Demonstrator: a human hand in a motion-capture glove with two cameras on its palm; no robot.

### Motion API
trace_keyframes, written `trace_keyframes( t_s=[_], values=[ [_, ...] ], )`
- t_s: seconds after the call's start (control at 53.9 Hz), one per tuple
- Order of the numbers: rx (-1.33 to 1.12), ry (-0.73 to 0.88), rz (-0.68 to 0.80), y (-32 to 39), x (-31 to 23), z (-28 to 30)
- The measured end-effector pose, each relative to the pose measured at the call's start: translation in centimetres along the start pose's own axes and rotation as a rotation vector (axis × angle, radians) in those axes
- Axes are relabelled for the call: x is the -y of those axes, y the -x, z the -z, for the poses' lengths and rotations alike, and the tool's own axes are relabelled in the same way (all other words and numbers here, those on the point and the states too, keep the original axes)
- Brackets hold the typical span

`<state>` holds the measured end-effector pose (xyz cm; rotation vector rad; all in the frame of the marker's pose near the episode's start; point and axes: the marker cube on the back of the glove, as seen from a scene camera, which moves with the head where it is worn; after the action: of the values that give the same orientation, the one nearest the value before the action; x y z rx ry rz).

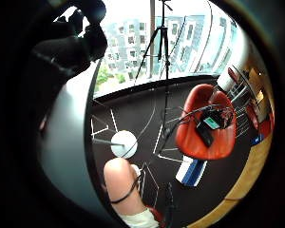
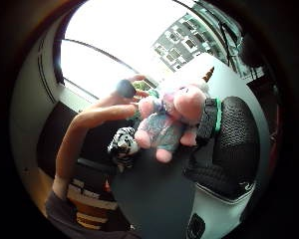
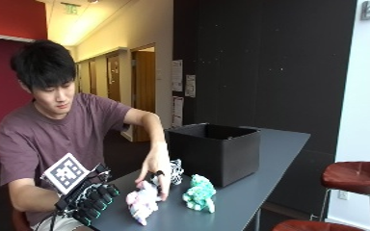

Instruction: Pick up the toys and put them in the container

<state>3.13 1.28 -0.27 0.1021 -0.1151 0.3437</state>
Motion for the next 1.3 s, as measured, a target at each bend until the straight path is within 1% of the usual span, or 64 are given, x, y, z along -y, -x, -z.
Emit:
trace_keyframes(
  t_s=[0.111, 0.186, 0.26, 0.297, 0.371, 0.39, 0.445, 0.482, 0.594, 0.687, 0.798, 0.891, 1.095, 1.169, 1.225, 1.262, 1.299],
  values=[
    [0.000, 0.020, -0.046, -0.1, 0.3, 0.1],
    [0.000, 0.031, 0.056, -0.5, 0.2, 0.2],
    [0.003, 0.001, 0.065, -0.5, 0.6, 0.1],
    [0.004, -0.006, 0.025, -0.2, 0.5, 0.1],
    [0.007, -0.013, -0.163, 0.6, 0.2, 0.1],
    [0.008, -0.014, -0.153, 0.6, 0.2, 0.1],
    [0.009, 0.006, 0.024, 0.0, 0.1, 0.2],
    [0.009, 0.030, 0.080, -0.2, 0.0, 0.2],
    [0.004, 0.013, 0.057, 0.0, -0.1, 0.1],
    [0.003, 0.006, 0.074, 0.0, 0.4, 0.0],
    [-0.004, 0.045, 0.084, 0.0, 0.3, 0.1],
    [-0.011, 0.001, 0.032, 0.1, 0.0, 0.0],
    [-0.013, 0.004, 0.036, -0.2, 0.1, 0.1],
    [-0.010, -0.033, 0.007, -0.3, 0.5, 0.1],
    [0.000, -0.008, 0.017, -0.5, 0.3, 0.3],
    [0.009, 0.007, -0.023, -0.4, 0.2, 0.4],
    [0.016, 0.003, -0.136, 0.0, 0.3, 0.5]
  ],
)
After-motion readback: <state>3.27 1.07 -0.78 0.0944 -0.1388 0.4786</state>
